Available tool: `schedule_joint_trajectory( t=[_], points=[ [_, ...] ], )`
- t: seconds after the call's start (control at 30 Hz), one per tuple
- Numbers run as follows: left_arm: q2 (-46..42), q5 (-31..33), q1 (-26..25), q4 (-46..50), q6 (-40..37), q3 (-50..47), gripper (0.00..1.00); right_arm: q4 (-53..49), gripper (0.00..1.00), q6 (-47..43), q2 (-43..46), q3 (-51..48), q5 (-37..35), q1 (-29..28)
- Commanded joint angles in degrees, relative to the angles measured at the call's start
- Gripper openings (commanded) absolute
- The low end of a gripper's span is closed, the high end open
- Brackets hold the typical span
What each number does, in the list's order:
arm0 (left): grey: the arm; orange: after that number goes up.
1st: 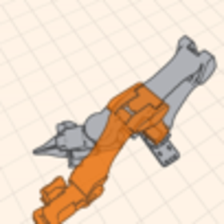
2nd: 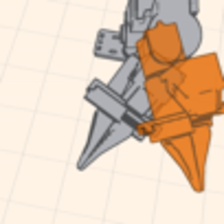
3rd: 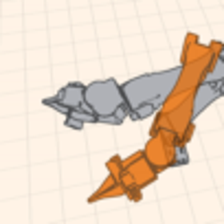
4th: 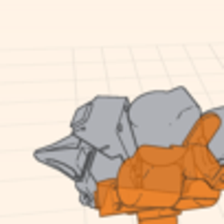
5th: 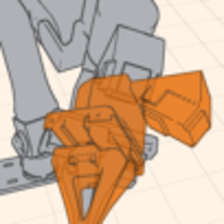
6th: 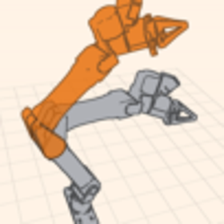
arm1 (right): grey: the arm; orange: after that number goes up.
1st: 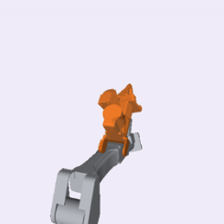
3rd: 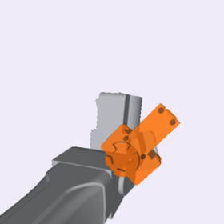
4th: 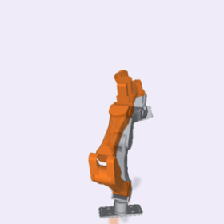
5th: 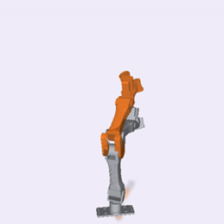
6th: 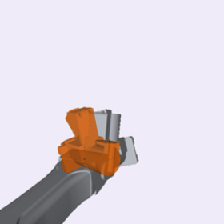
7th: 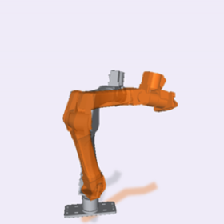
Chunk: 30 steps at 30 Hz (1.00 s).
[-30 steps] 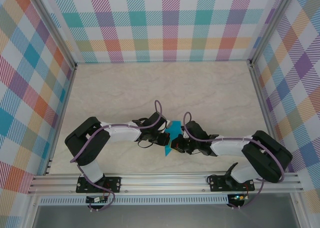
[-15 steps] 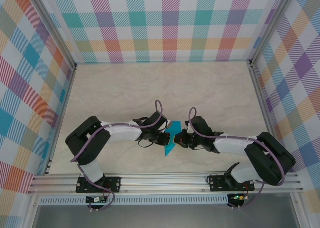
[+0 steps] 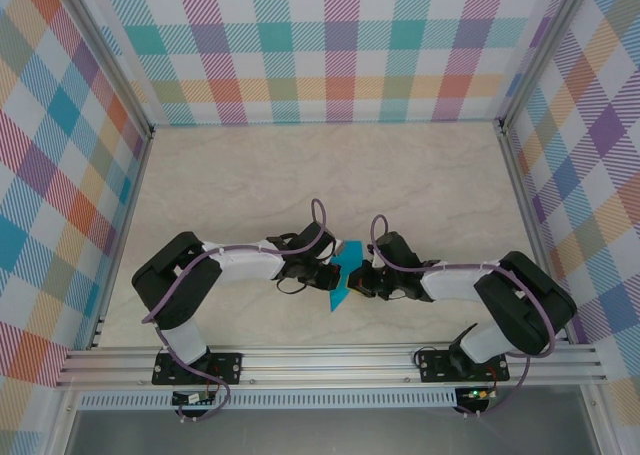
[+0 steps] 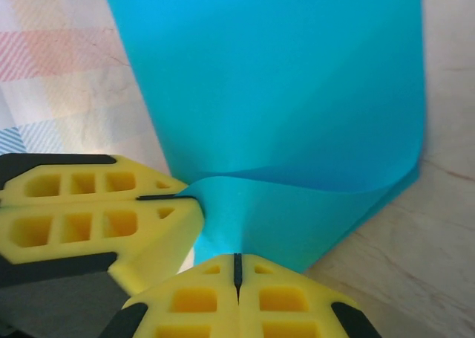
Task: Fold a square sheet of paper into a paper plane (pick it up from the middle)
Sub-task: Third fold the triangle at the center of the table.
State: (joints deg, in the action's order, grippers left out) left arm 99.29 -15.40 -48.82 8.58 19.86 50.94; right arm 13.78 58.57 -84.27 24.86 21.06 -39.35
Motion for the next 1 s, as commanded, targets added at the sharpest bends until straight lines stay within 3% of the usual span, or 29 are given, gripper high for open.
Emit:
schedule_joint_trajectory(
  t=[0.0, 0.47, 0.97],
  points=[
    [0.9, 1.9, 0.5, 4.0, -1.3, 0.5, 0.04, -2.2, 0.0, -1.9, -0.6, -0.2, -2.0, 0.3],
    [0.8, 2.0, 0.5, 4.9, -1.6, 0.8, 0.04, -3.6, 0.01, -3.9, 4.7, 2.0, 1.4, 3.1],
    [0.9, 1.9, 0.4, 5.0, -1.7, 0.9, 0.04, -4.1, 0.0, -6.4, -2.3, 2.3, 0.0, 5.6]
  ],
)
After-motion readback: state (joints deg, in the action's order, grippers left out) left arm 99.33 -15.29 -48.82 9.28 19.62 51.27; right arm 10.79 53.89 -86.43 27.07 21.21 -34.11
